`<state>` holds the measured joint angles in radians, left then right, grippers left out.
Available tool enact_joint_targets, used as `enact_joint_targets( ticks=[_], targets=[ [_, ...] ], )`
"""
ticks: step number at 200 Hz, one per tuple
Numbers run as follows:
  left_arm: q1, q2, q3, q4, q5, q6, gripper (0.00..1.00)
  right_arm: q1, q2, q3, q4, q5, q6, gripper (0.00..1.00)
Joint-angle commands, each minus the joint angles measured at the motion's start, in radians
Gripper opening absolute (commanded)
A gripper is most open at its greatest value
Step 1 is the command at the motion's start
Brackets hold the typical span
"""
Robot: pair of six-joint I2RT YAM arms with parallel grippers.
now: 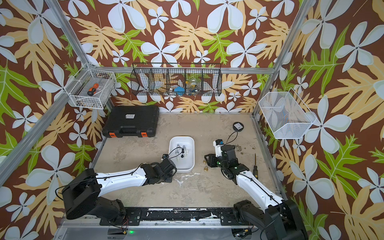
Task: Put the chess pieces into the storage box
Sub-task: Pick up the chess piece at the center of the board, then place the chess piece in the storage box.
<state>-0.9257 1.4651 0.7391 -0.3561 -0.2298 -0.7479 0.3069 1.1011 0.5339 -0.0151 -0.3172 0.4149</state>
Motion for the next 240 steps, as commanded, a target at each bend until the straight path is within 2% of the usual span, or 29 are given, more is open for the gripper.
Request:
enact_joint_targets(
  ticks=[1,30,65,85,99,126,160,199,240],
  targets=[
    [-0.002,-0.005,-0.003,-0.015,-0.013,0.01,0.11,0.0,-0.004,0.001,0.018,0.003,-0.006,0.51],
    [-0.005,-0.033,0.002,-0.041,-0.013,0.007,0.06,0.0,-0.003,0.0,0.018,0.002,-0.005,0.51],
    [-0.047,-0.167,0.069,-0.218,-0.084,-0.056,0.06,0.0,-0.005,0.0,0.02,-0.009,-0.011,0.51],
    [-0.049,-0.274,0.138,-0.288,-0.114,-0.096,0.09,0.001,-0.013,-0.005,0.036,-0.024,-0.014,0.51],
    [-0.04,-0.286,0.226,-0.321,-0.139,-0.08,0.12,0.001,-0.021,-0.01,0.048,-0.033,-0.012,0.51],
    [0.037,-0.141,0.405,-0.353,-0.076,0.066,0.09,0.008,-0.041,-0.009,0.055,-0.041,-0.013,0.52],
    [0.088,0.073,0.535,-0.292,-0.026,0.2,0.07,0.011,-0.055,-0.001,0.049,-0.027,-0.016,0.52],
    [0.085,0.219,0.53,-0.178,0.084,0.246,0.06,0.012,-0.041,0.015,0.039,-0.017,-0.03,0.52],
    [0.061,0.311,0.543,-0.102,0.081,0.252,0.06,0.012,-0.03,0.014,0.056,-0.022,-0.03,0.53]
  ],
)
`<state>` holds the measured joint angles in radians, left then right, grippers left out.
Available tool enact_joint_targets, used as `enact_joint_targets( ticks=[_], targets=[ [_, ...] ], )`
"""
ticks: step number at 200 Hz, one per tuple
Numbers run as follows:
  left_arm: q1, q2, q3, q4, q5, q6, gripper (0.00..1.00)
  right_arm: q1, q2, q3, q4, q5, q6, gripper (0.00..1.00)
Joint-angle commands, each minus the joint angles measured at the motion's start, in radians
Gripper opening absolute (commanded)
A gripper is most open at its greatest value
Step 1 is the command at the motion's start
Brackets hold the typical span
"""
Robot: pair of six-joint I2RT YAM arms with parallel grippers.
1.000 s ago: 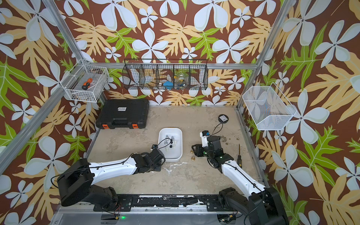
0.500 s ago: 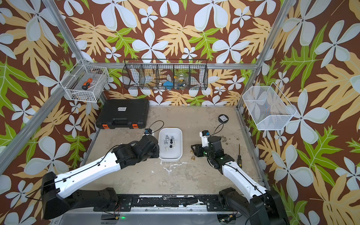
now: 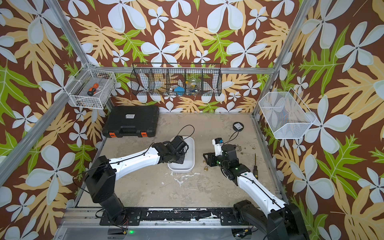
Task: Put the chess pieces into the storage box
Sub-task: Place the chess piece in the storage box.
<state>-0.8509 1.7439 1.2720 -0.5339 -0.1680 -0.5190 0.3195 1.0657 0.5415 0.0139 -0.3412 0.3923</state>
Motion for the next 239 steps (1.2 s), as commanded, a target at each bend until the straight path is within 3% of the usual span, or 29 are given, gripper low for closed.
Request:
enact_joint_targets(
  ticks=[1,79,239],
  targets=[
    [-0.014,0.035,0.01,0.079,0.019,0.024,0.06,0.0,0.006,0.006,0.029,0.001,-0.007,0.53],
    [-0.015,0.175,0.056,0.137,-0.054,0.057,0.06,0.0,0.008,0.004,0.044,-0.014,-0.007,0.53],
    [-0.016,0.235,0.059,0.181,-0.064,0.076,0.08,0.0,-0.006,-0.001,0.044,-0.007,-0.01,0.53]
  ],
)
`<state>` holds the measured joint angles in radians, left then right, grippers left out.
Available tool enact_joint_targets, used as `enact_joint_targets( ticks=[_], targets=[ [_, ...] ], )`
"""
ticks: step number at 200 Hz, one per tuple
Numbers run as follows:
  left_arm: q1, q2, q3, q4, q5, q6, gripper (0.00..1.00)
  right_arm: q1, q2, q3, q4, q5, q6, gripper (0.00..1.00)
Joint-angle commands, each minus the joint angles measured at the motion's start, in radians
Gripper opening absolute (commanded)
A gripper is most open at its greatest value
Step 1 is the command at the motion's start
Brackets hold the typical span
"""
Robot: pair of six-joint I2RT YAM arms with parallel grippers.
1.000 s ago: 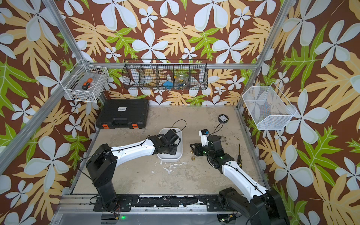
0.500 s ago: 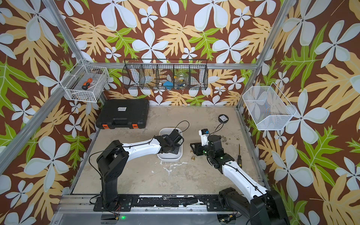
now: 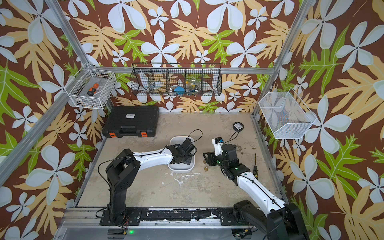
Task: Put the chess pieces into the storage box
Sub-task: Place the chess piece in the storage box.
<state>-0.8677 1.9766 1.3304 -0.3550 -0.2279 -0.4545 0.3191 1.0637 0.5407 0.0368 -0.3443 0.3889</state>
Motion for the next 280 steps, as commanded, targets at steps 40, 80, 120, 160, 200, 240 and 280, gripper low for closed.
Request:
enact_joint_targets(
  ticks=[40,80,120,160,200,240,280],
  targets=[
    [-0.003,-0.003,0.003,-0.004,-0.006,0.018,0.23,0.0,-0.005,-0.001,0.021,-0.004,-0.005,0.53],
    [-0.011,-0.026,0.021,-0.023,-0.001,0.013,0.28,-0.001,-0.005,0.001,0.021,-0.003,-0.006,0.53],
    [-0.023,-0.115,0.06,-0.082,0.005,0.005,0.32,0.0,-0.007,0.0,0.018,0.001,-0.005,0.53],
    [0.026,-0.307,0.046,-0.215,0.061,-0.06,0.39,0.0,-0.003,-0.009,0.043,-0.049,-0.017,0.54],
    [0.237,-0.571,-0.094,-0.363,0.071,-0.11,0.46,0.118,-0.032,-0.021,0.126,-0.12,-0.045,0.54],
    [0.535,-0.672,-0.326,-0.362,0.163,-0.106,0.46,0.293,-0.022,0.003,0.169,-0.067,-0.099,0.54],
    [0.571,-0.629,-0.402,-0.327,0.142,-0.122,0.46,0.307,0.007,0.035,0.126,-0.029,-0.123,0.54]
  ],
)
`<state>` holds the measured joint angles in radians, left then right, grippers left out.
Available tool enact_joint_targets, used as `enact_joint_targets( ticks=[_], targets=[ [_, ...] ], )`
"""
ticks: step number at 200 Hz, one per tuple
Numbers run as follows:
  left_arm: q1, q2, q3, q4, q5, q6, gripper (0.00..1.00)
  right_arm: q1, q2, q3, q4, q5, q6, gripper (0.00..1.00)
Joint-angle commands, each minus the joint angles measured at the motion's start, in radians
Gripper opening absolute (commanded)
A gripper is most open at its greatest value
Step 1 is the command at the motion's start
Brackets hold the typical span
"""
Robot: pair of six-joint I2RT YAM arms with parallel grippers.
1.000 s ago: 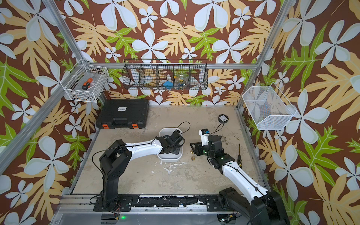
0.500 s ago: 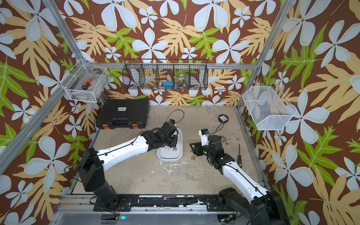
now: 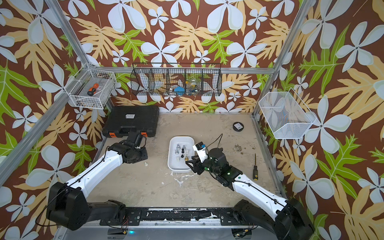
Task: Put the chess pieces into the storage box
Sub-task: Place the chess piece in the storage box, then pick up the chess piece at the center of the board.
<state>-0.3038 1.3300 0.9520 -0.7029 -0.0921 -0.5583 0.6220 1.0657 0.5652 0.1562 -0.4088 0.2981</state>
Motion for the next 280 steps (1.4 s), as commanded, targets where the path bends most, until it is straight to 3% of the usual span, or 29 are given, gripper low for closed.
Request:
enact_joint_targets(
  ticks=[1,90,138,280],
  targets=[
    [0.008,0.019,-0.025,0.022,0.004,-0.019,0.46,0.004,0.005,0.011,0.006,0.036,-0.033,0.54],
    [0.015,0.188,-0.024,0.105,-0.036,0.023,0.43,0.004,-0.019,-0.001,0.005,0.051,-0.034,0.54],
    [0.014,0.207,-0.059,0.131,-0.033,0.026,0.38,0.004,-0.002,0.002,0.011,0.051,-0.034,0.54],
    [0.014,0.21,-0.085,0.155,-0.021,0.033,0.1,0.004,0.016,0.003,0.014,0.053,-0.031,0.54]
  ],
)
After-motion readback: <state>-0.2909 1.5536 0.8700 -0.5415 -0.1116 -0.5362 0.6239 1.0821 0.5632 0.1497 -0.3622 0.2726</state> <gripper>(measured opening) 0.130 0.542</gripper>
